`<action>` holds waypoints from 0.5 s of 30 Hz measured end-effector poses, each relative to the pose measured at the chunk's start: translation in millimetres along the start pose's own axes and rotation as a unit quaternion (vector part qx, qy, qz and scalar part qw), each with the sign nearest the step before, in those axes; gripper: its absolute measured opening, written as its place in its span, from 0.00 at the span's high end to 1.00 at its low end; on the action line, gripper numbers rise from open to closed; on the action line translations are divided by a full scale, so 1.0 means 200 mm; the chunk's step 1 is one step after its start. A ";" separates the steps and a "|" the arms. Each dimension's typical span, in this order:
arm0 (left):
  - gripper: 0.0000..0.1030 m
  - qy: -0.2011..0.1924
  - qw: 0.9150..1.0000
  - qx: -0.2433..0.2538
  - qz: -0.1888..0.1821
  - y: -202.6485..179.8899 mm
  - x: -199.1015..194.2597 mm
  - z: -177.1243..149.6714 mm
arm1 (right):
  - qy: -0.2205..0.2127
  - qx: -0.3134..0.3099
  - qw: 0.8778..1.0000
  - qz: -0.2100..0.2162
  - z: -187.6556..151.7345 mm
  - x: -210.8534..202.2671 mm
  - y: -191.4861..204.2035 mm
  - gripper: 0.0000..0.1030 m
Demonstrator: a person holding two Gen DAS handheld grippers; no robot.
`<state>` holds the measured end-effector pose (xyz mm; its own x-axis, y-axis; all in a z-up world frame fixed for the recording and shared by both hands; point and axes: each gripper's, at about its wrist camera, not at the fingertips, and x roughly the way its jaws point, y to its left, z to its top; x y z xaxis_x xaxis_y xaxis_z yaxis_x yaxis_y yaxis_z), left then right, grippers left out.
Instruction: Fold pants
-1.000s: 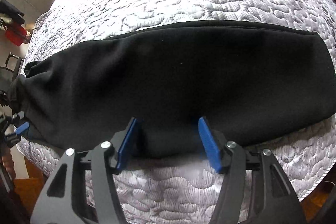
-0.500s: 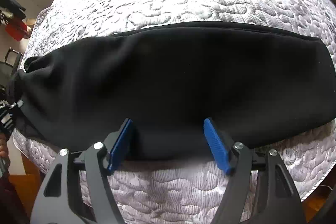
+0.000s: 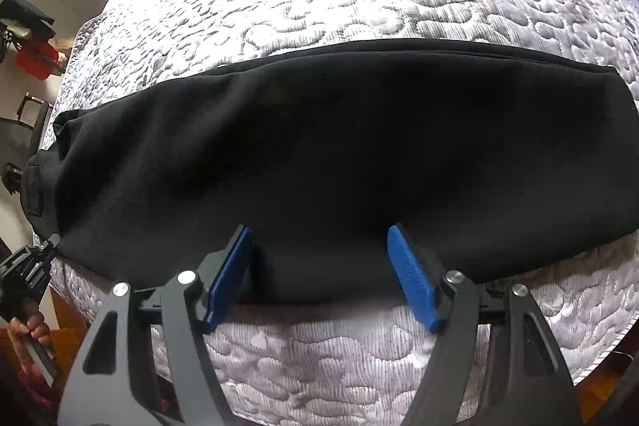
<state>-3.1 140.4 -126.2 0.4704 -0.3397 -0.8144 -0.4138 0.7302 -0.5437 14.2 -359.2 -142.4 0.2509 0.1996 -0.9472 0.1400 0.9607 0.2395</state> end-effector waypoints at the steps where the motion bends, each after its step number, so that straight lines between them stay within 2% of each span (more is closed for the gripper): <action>1: 0.89 0.000 1.000 -0.004 -0.005 0.00 -0.03 0.01 | 0.003 -0.001 1.000 -0.003 0.01 0.00 0.01 0.32; 4: 0.88 -0.029 0.999 -0.012 0.011 0.02 -0.13 0.08 | 0.008 -0.007 1.000 -0.013 0.01 0.00 0.03 0.30; 6: 0.79 -0.048 0.998 -0.026 0.030 0.07 -0.18 0.14 | 0.007 -0.013 1.000 -0.016 0.01 0.01 0.05 0.28; 8: 0.77 -0.038 0.997 -0.036 0.048 0.16 -0.18 0.19 | 0.006 -0.020 1.000 -0.021 0.01 0.02 0.08 0.25; 10: 0.77 -0.024 0.998 -0.045 0.042 0.23 -0.17 0.23 | 0.006 -0.024 0.999 -0.026 0.01 0.04 0.11 0.21; 14: 0.76 -0.020 0.998 -0.036 0.039 0.23 -0.18 0.27 | 0.007 -0.027 0.999 -0.043 0.02 0.07 0.17 0.20; 15: 0.73 -0.020 0.998 -0.031 0.042 0.19 -0.17 0.27 | 0.006 -0.027 0.998 -0.048 0.02 0.06 0.19 0.22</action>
<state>7.8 211.9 -107.5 0.4633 -0.2540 -0.8490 -0.4992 0.7167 -0.4869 26.9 -321.3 -144.6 0.2266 0.1084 -0.9679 0.1104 0.9845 0.1361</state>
